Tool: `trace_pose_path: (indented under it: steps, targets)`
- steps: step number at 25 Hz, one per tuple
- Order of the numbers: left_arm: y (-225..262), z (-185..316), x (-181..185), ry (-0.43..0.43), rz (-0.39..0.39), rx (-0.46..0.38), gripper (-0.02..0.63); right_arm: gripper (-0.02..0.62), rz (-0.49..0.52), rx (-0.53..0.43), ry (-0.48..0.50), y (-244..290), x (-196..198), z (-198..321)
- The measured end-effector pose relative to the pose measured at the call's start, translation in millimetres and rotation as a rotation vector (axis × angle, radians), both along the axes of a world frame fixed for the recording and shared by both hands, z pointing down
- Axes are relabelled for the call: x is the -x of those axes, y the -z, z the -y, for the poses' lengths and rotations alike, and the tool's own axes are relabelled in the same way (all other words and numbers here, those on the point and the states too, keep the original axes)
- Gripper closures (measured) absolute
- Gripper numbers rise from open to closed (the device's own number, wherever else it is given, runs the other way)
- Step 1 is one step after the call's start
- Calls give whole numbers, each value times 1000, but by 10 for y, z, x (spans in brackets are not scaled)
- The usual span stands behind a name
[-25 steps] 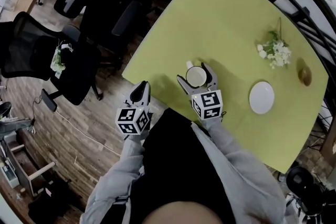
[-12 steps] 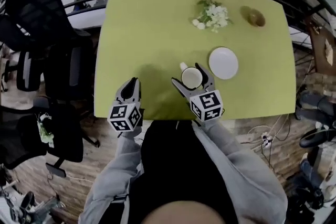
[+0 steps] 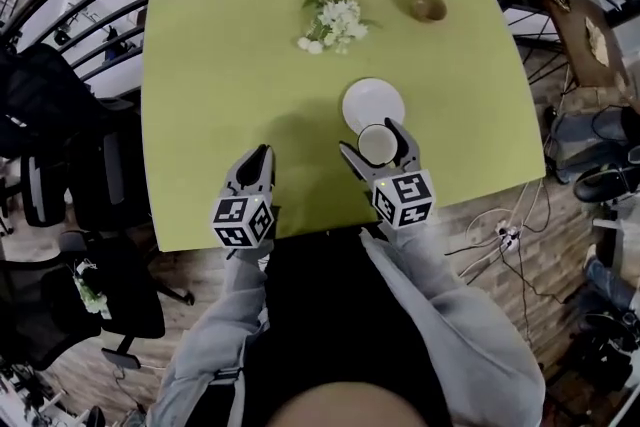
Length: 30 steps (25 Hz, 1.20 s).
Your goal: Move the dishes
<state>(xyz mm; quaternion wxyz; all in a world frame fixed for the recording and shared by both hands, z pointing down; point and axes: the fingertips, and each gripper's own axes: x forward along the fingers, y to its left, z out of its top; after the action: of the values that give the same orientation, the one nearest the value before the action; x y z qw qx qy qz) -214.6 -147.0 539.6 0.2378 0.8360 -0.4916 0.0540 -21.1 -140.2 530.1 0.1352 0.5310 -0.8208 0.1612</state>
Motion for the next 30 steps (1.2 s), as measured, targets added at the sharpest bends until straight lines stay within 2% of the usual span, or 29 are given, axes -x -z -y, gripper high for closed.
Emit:
trace_pose_path:
  steps: [3,10,17,23,30]
  targets:
    - [-4,-14,-78,5,20,10,560,137,11,-2,2,-1,-123,118]
    - [28,34,-27,115,27,20,560,137,17,8,25,-137,-368,532]
    - [-59,41,-31,181,55,60,560,137,19,48,68,-408,-454,788]
    - [-123,13,-34,211,64,82,560,135,4,38,93,-540,-426,782]
    - [-220,-59,-122,209,66,102,560,133,35,3,98,-547,-396,803]
